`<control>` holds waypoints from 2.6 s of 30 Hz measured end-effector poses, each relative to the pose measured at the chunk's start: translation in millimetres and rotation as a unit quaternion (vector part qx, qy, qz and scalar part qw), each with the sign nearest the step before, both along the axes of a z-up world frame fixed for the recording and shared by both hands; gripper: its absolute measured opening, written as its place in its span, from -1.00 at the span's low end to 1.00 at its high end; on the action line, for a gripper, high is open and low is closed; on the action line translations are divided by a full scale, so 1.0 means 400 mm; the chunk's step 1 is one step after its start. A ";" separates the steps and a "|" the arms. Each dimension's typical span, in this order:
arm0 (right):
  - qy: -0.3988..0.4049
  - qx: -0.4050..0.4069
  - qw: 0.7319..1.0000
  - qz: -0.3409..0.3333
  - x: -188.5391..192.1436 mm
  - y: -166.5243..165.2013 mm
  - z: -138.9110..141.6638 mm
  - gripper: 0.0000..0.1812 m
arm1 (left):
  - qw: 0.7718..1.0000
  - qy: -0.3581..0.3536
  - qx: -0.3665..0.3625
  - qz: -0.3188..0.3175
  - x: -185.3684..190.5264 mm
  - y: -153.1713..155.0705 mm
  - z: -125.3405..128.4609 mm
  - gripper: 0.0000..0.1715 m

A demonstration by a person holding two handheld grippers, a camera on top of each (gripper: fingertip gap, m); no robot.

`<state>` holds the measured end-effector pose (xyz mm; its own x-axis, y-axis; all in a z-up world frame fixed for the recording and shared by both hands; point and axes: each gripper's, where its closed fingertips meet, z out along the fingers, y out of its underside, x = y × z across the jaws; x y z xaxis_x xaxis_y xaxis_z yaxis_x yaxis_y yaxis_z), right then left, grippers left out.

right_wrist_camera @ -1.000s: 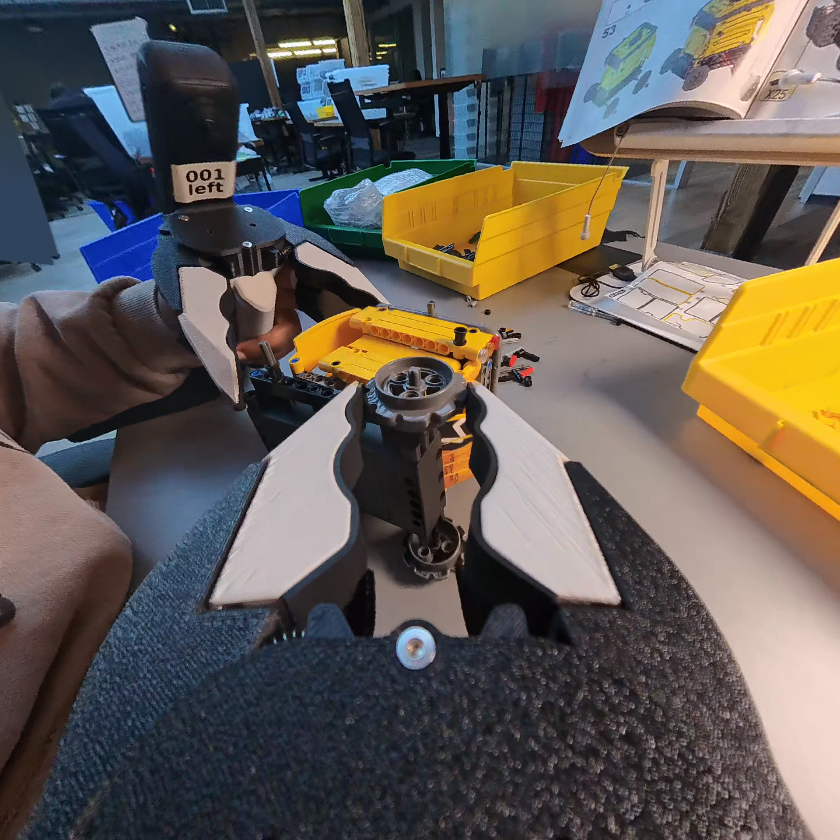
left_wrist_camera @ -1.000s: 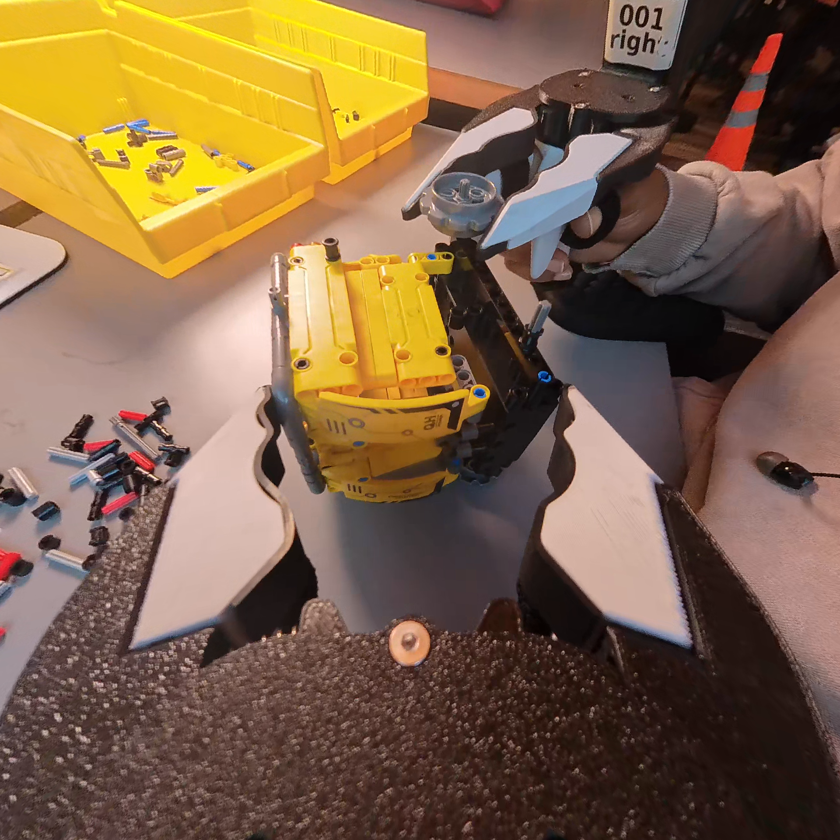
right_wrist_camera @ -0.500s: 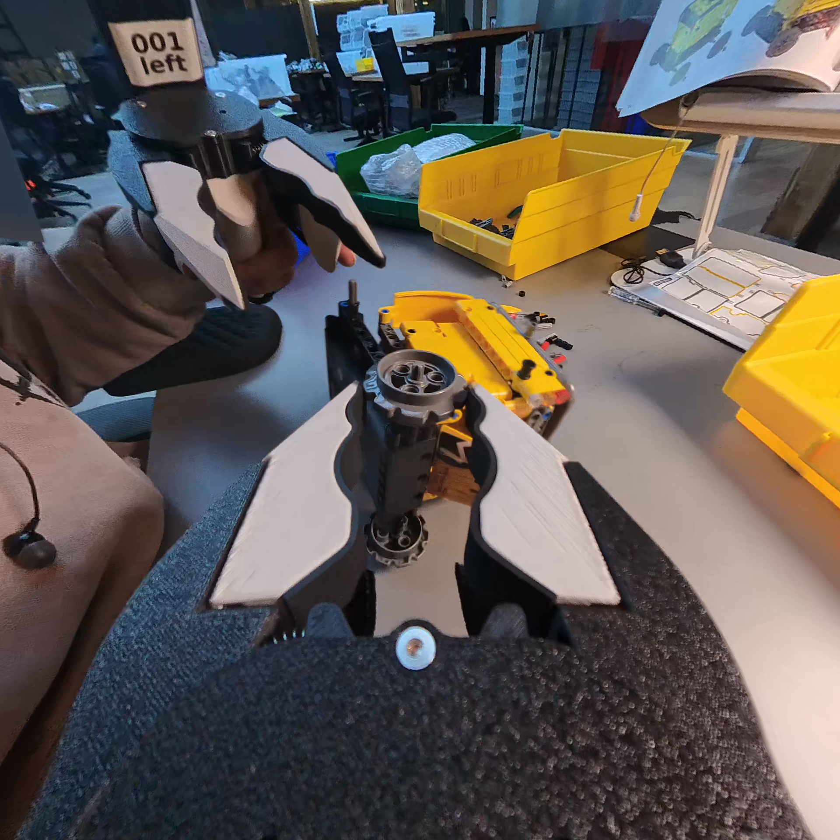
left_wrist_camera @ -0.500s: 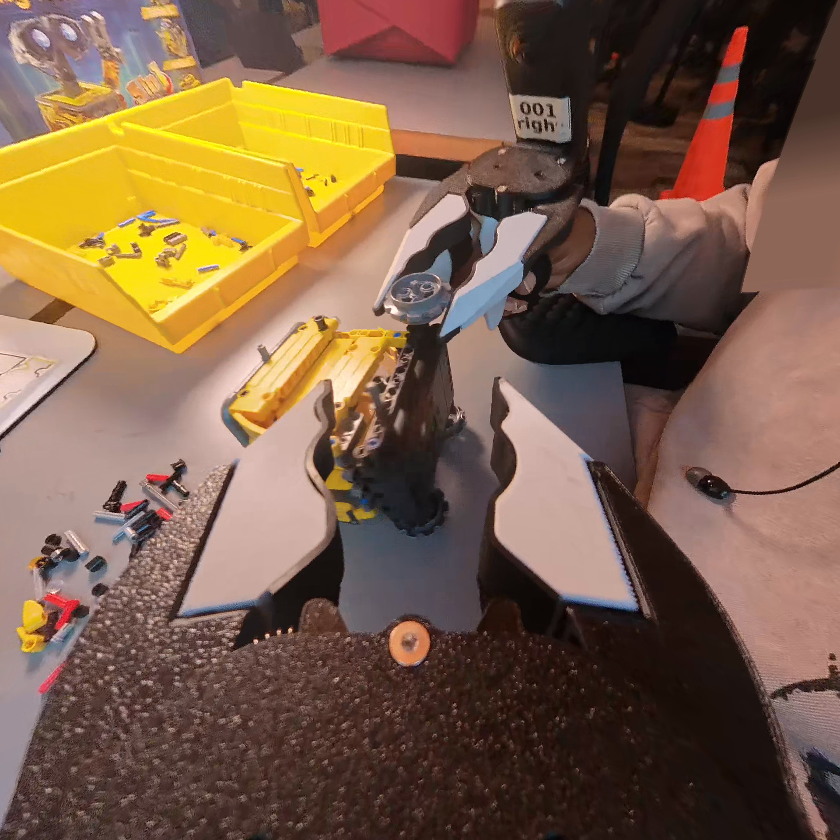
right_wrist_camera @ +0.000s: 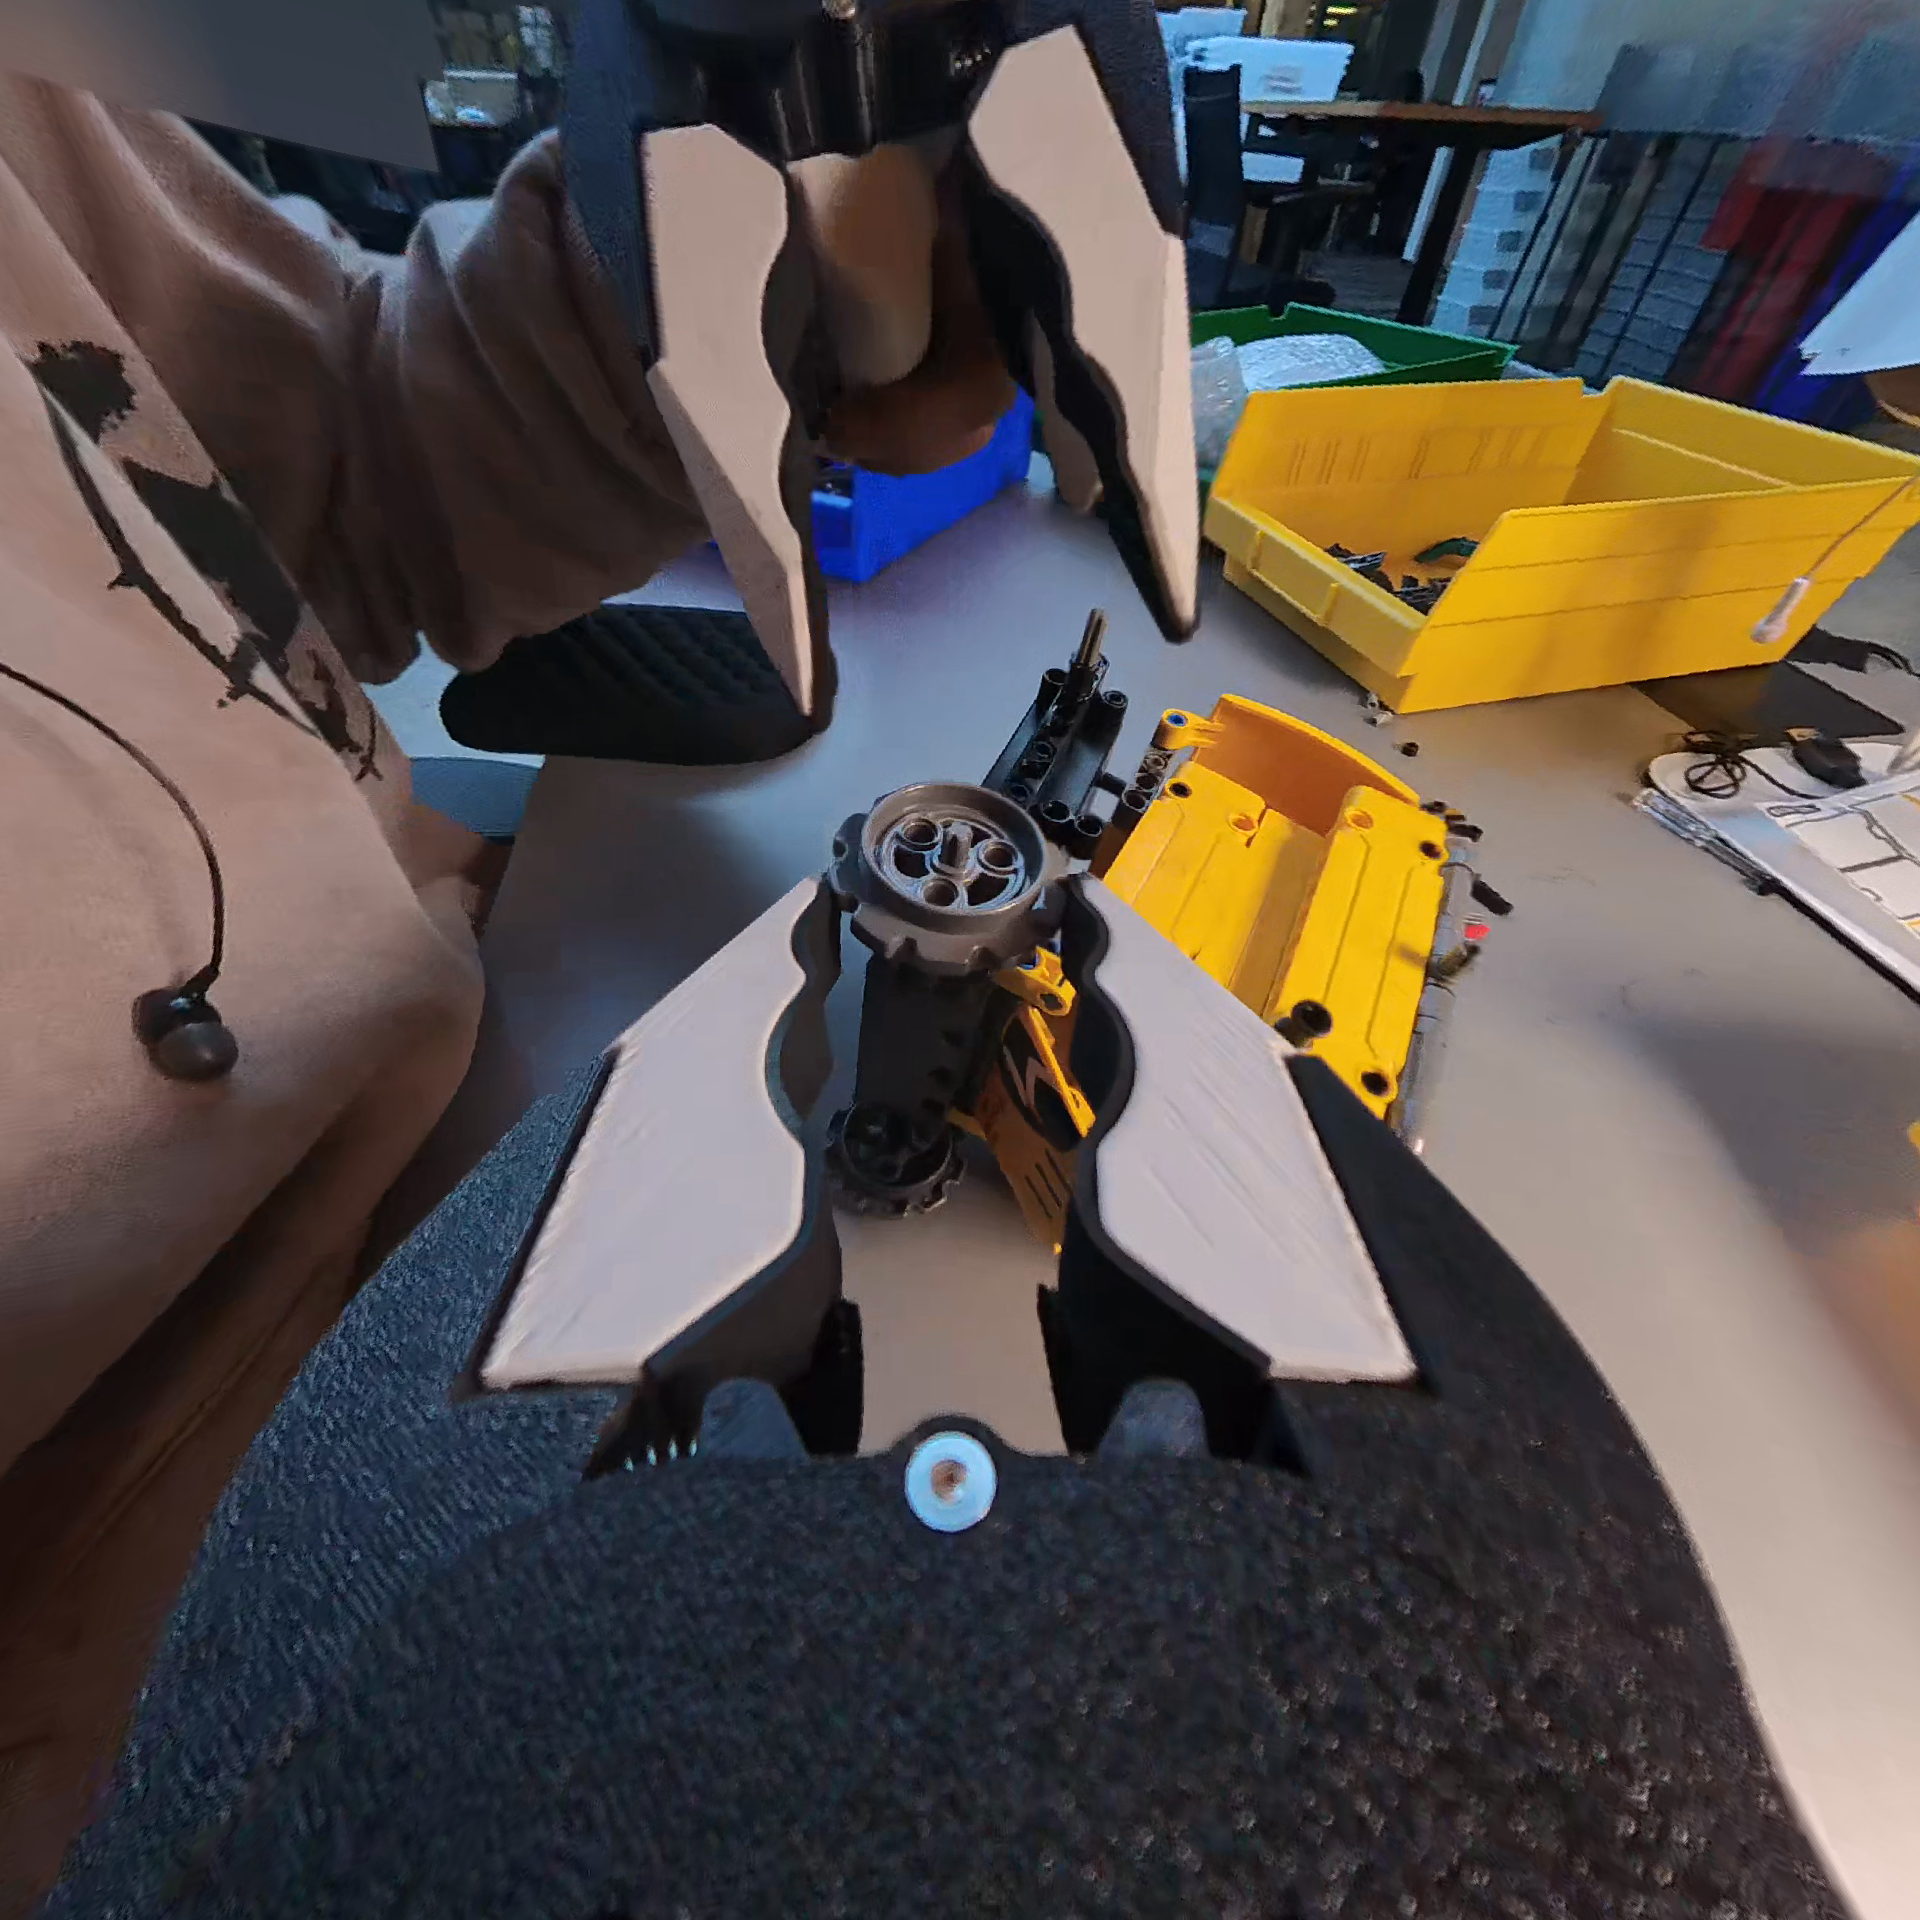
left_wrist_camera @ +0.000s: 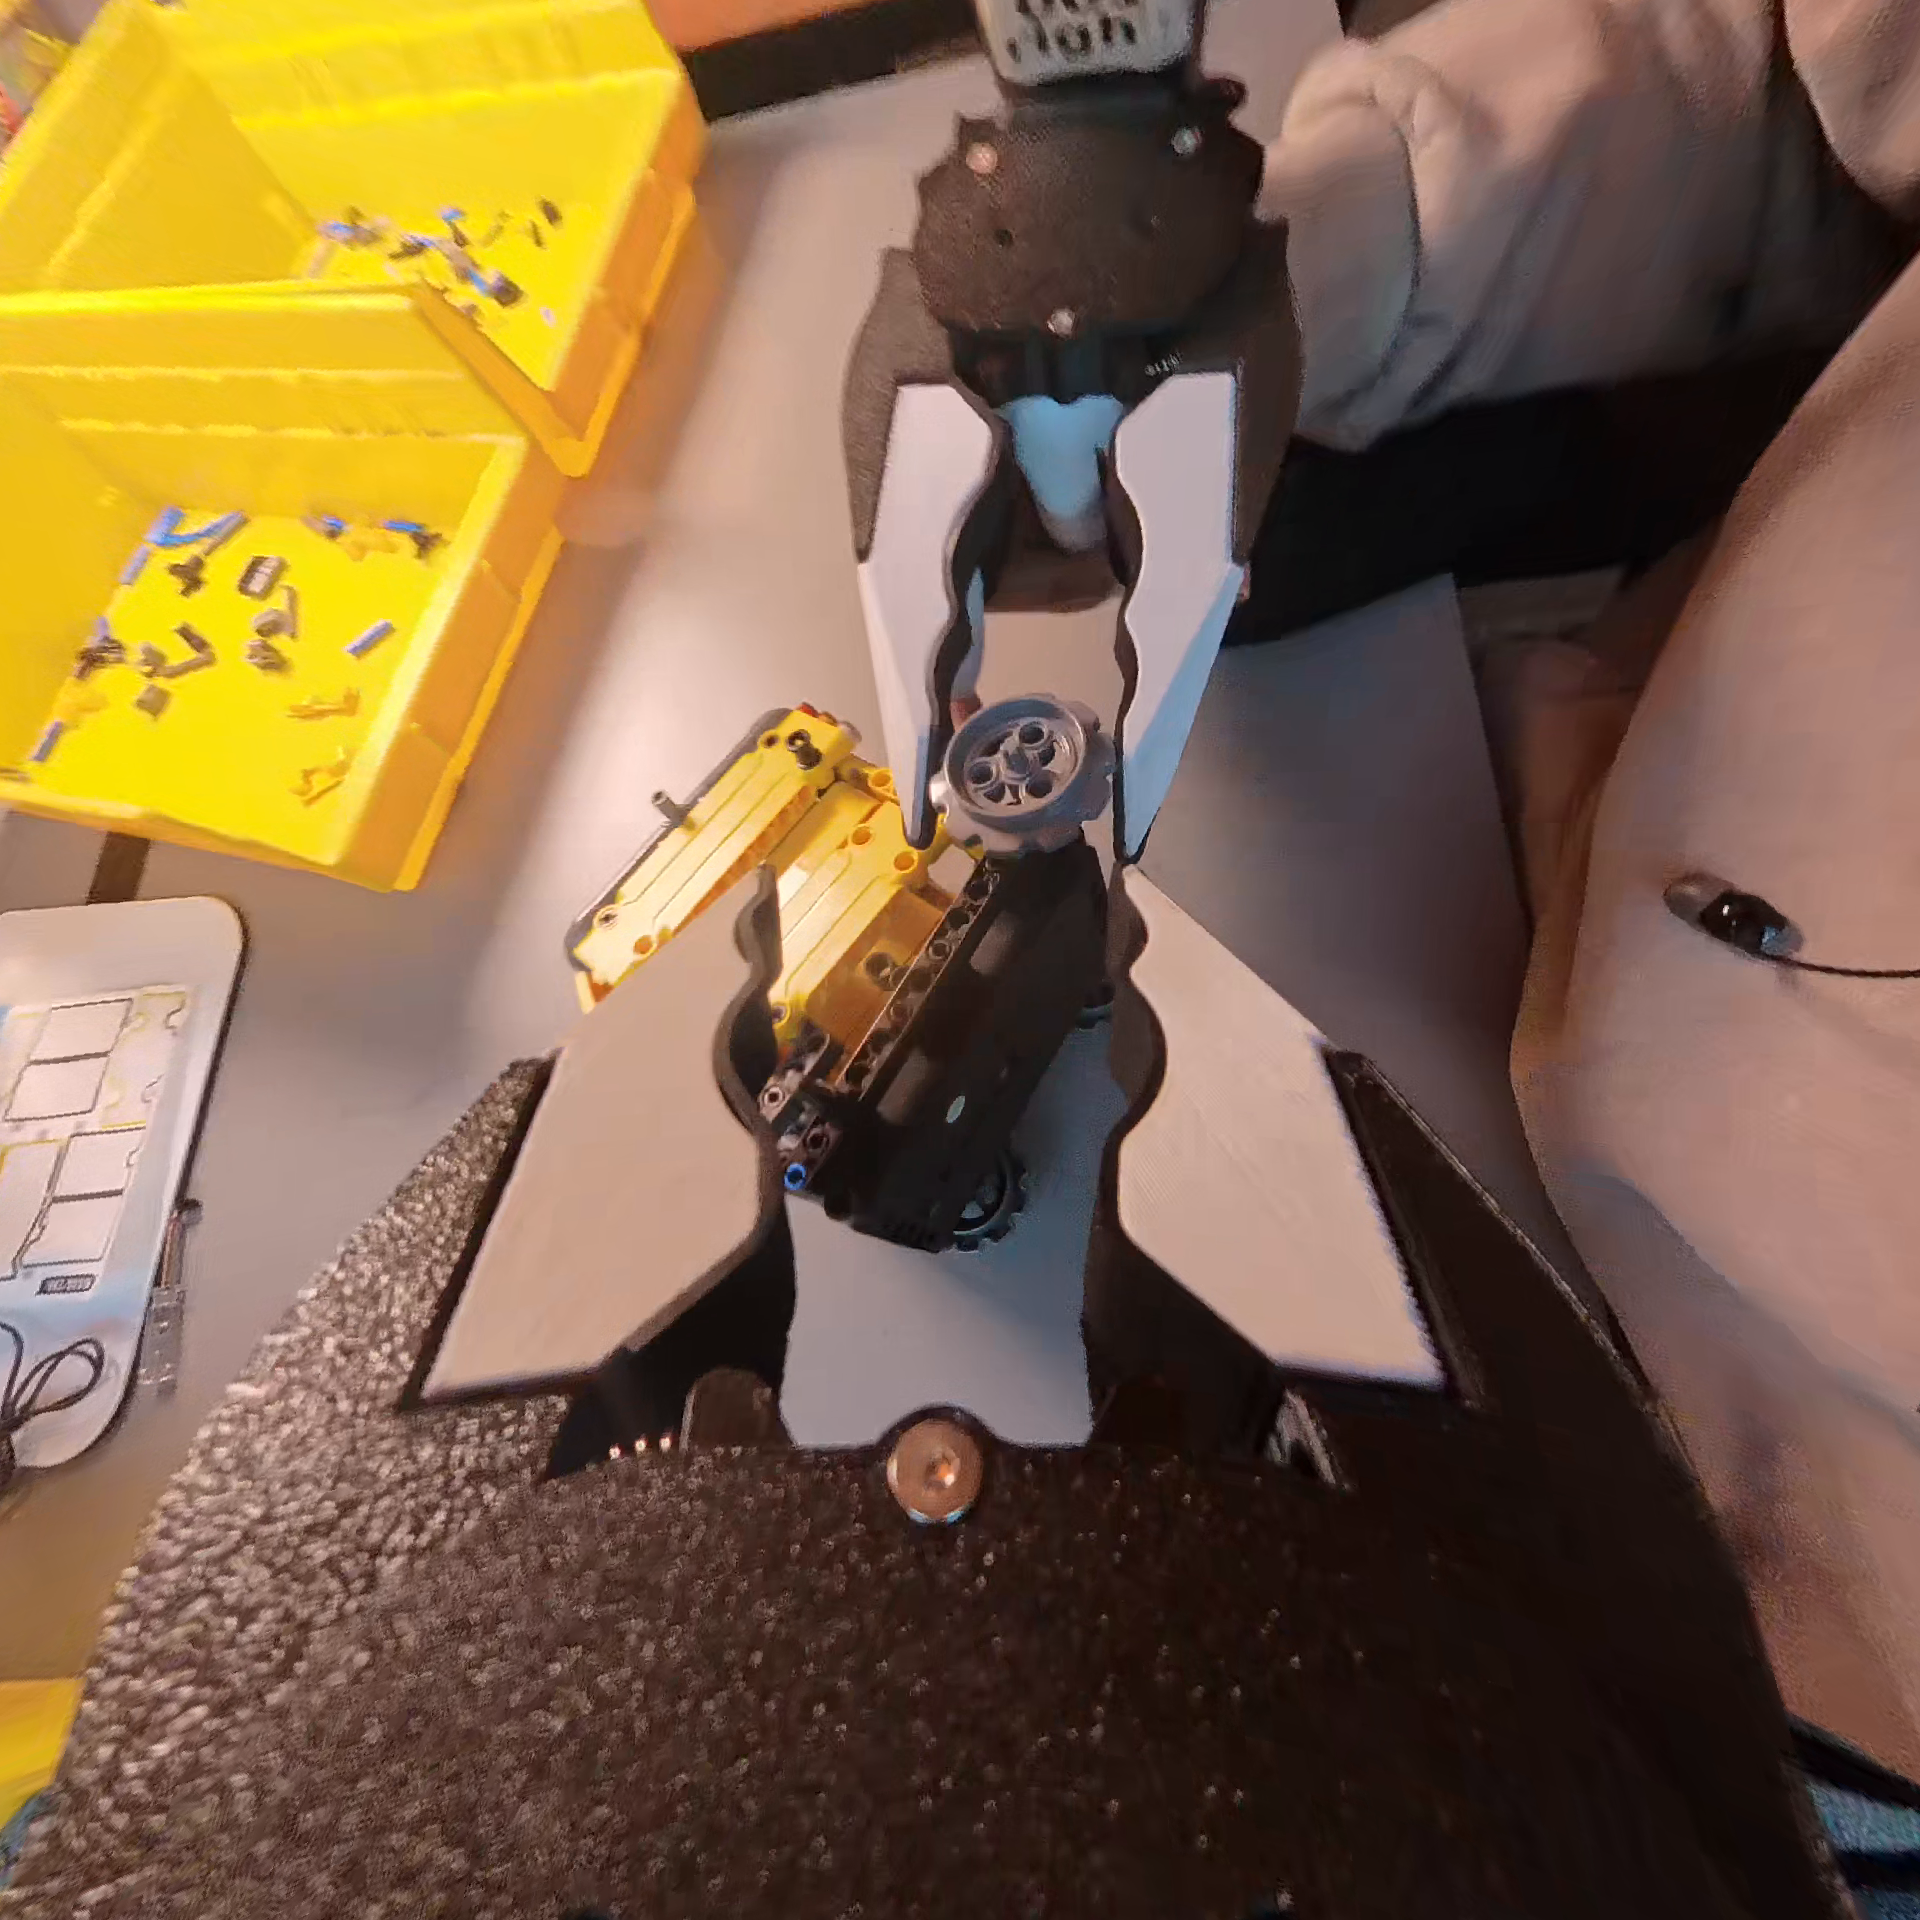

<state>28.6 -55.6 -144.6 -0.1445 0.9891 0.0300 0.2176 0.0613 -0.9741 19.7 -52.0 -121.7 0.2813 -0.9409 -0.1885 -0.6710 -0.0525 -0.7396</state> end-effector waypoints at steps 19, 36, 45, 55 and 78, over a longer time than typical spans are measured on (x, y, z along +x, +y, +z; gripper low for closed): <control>0.004 -0.079 0.997 -0.012 -0.014 -0.016 -0.006 -0.53 | 0.987 0.076 -0.136 -0.028 0.012 -0.043 -0.100 -0.81; 0.064 -0.121 0.989 -0.062 -0.032 -0.032 0.013 -0.54 | 0.982 0.013 -0.189 -0.024 0.043 -0.057 -0.105 -0.88; 0.090 -0.136 0.986 -0.029 -0.032 -0.043 0.039 -0.58 | 0.985 -0.010 -0.169 -0.028 0.053 -0.064 -0.097 -0.89; 0.117 -0.142 0.983 -0.013 -0.033 -0.038 0.063 -0.57 | 0.985 0.006 -0.167 -0.043 0.059 -0.058 -0.090 -0.86; 0.076 -0.075 0.994 -0.015 -0.019 -0.041 0.034 -0.51 | 0.983 0.077 -0.166 -0.032 0.049 -0.063 -0.096 -0.92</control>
<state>21.1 -72.1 -131.0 -0.1193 0.9880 -0.0981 0.0659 -0.0907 -0.9937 39.3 -77.3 -159.9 0.2118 -0.9725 0.0970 -0.7833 -0.2283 -0.5782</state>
